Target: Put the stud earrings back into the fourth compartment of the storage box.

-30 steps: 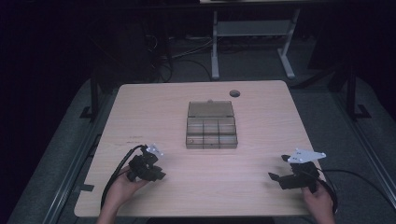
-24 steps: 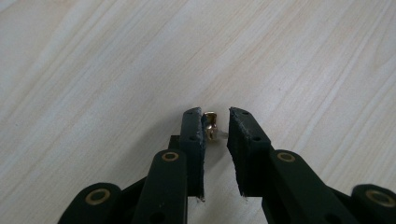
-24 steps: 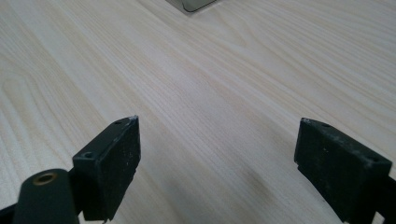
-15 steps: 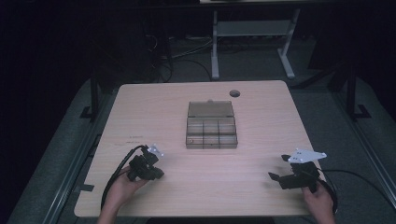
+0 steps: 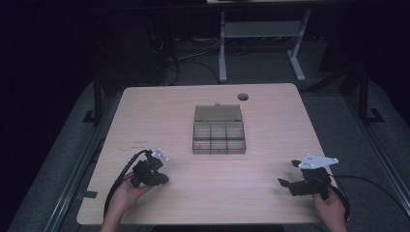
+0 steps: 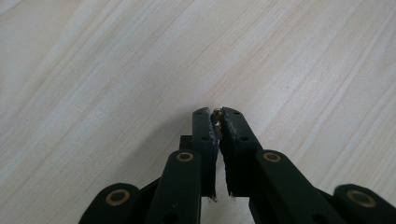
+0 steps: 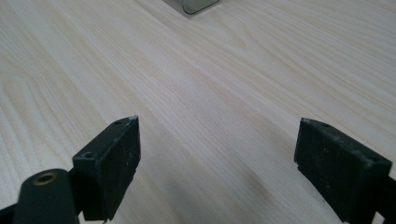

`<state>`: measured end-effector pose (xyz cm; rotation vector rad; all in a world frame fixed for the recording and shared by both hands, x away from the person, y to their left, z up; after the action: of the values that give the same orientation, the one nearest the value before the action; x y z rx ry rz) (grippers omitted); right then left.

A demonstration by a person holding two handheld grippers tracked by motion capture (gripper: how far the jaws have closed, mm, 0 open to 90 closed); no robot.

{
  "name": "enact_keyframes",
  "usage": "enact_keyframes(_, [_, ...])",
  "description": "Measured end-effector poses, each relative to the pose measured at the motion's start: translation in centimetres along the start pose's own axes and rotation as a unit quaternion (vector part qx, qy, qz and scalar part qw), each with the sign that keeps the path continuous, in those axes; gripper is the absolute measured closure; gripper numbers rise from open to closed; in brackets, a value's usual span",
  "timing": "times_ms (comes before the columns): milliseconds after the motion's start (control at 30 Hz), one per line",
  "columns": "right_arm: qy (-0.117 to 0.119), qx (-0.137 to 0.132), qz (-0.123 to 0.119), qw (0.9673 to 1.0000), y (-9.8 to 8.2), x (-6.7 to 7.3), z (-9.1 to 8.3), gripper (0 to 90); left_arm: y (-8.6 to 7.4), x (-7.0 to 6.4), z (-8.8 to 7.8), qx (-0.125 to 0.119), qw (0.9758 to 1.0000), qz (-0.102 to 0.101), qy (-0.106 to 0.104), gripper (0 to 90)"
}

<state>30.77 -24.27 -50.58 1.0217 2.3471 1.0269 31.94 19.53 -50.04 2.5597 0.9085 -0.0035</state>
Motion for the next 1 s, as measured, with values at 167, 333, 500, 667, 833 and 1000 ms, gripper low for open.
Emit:
enact_keyframes(167, [0.000, 0.001, 0.000, 1.0000, 0.0, 0.0, 0.0, 14.1, 0.1, 0.0, -0.1, -0.003, 1.0000, 0.001, 0.001, 84.6])
enact_keyframes(333, [-0.001, 0.000, 0.000, 1.0000, 0.0, 0.0, 0.0, 14.1, 0.6, -0.2, -0.4, -0.012, 0.9999, 0.001, -0.007, 84.6])
enact_keyframes(500, [0.000, 0.000, 0.001, 1.0000, 0.0, 0.0, 0.1, 14.1, 2.0, -0.6, -0.6, -0.022, 0.9996, 0.012, -0.011, 84.5])
enact_keyframes(667, [-0.002, 0.003, 0.002, 1.0000, -0.1, -0.1, 0.1, 14.1, 3.2, -0.9, -0.6, -0.027, 0.9993, 0.023, -0.011, 84.4])
enact_keyframes(833, [-0.004, 0.006, 0.001, 1.0000, -0.2, -0.1, 0.1, 14.1, 4.7, -0.9, -0.9, -0.035, 0.9987, 0.030, -0.023, 84.4])
enact_keyframes(1000, [-0.001, 0.002, 0.002, 1.0000, -0.1, 0.0, 0.1, 14.1, 5.9, -0.6, -1.0, -0.042, 0.9981, 0.025, -0.037, 84.5])
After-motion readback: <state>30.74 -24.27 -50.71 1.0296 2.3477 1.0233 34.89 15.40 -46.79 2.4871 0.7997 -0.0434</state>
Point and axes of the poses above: each handheld gripper's, and its own axes: z roughly forward along the jaws, y roughly out of its top, x roughly to its left, the point moved 7 cm from there along z, roughly forward along the jaws, and after that the axes turned 3 degrees about -y, right-handed, at the moved point
